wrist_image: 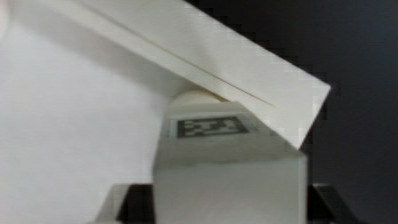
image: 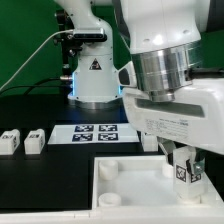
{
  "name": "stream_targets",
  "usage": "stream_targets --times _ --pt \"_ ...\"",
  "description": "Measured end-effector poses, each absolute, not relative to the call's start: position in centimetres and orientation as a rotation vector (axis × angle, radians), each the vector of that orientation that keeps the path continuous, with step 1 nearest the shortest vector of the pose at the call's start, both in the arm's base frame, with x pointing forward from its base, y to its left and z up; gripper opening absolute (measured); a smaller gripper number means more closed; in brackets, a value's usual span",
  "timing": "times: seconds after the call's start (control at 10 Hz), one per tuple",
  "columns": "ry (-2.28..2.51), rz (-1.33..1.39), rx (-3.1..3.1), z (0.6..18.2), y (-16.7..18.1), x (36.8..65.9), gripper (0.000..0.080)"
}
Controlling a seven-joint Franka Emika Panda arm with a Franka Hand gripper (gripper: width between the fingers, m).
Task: Assemble one leg
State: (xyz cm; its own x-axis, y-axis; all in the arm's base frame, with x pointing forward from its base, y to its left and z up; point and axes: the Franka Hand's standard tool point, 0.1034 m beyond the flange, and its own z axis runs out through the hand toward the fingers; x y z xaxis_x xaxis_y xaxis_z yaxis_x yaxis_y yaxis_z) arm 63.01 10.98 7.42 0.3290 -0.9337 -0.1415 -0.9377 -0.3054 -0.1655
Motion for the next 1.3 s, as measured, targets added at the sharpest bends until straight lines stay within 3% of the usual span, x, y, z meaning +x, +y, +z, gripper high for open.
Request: stream_targets --times 0.4,0.5,0.6,0.7,0.8,1.3 --pt "2.196 0.14 -1.883 7.4 11.3 62.8 0.03" --pt "2.205 0.144 -1.872 7.3 11.4 62.8 0.0356" --pt "2.164 0.137 -1.917 7.3 11.4 62.8 0.0492" --pt "2.104 0.128 -1.981 7.3 11.6 62.7 0.0492" --pt "2.014 0.12 -2.068 7.3 12.4 62.6 0.0616" --pt "1.315 0.029 -2.591 7.2 13.3 62.0 0.0649"
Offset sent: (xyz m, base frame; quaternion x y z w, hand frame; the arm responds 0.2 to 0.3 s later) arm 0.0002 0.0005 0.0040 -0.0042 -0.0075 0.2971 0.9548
